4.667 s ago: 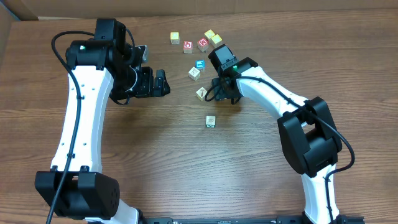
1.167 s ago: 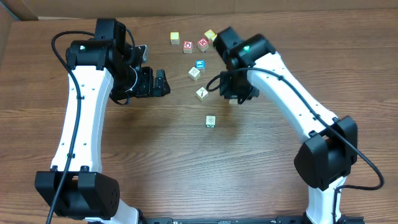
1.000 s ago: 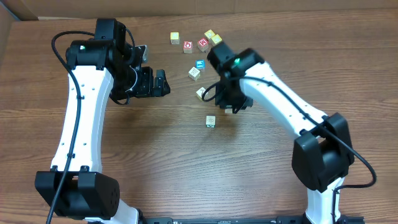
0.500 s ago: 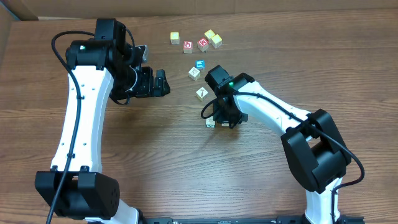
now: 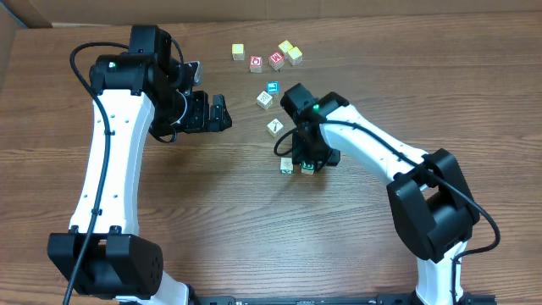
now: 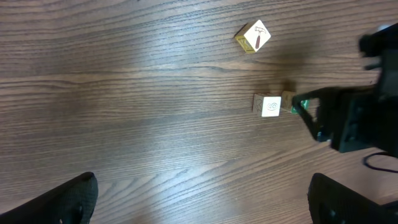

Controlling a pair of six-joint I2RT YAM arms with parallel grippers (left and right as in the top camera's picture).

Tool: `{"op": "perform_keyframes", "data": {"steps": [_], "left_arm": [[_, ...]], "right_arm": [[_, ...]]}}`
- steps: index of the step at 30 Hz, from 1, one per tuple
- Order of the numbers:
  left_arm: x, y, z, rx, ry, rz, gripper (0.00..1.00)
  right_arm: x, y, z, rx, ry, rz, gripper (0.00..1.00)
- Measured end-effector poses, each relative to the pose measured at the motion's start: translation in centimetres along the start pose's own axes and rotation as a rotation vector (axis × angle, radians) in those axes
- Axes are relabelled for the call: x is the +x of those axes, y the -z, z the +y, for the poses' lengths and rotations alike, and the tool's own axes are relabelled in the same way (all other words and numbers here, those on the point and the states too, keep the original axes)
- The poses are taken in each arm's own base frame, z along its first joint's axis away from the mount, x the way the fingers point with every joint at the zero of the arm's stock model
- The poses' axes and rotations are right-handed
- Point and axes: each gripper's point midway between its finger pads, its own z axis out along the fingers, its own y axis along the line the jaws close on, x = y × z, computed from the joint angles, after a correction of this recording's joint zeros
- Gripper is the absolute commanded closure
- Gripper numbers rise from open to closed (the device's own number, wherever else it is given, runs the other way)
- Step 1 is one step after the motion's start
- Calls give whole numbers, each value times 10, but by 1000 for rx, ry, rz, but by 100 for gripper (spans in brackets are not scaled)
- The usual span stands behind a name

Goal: Flip 4 blocks
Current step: 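Place the green B block beside the white block and release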

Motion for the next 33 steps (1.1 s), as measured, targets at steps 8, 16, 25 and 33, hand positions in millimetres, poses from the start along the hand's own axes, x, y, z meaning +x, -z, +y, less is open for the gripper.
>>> {"op": "perform_keyframes", "data": {"steps": [8, 16, 25, 33], "left_arm": [[0, 0, 0, 0, 0, 0, 0], [0, 0, 0, 0, 0, 0, 0], [0, 0, 0, 0, 0, 0, 0], [0, 0, 0, 0, 0, 0, 0]], "right_arm": [[-9, 15, -23, 26, -67, 31, 83], [-3, 1, -34, 31, -87, 59, 96], [12, -22, -30, 5, -110, 92, 96], [10, -24, -22, -40, -115, 88, 96]]}}
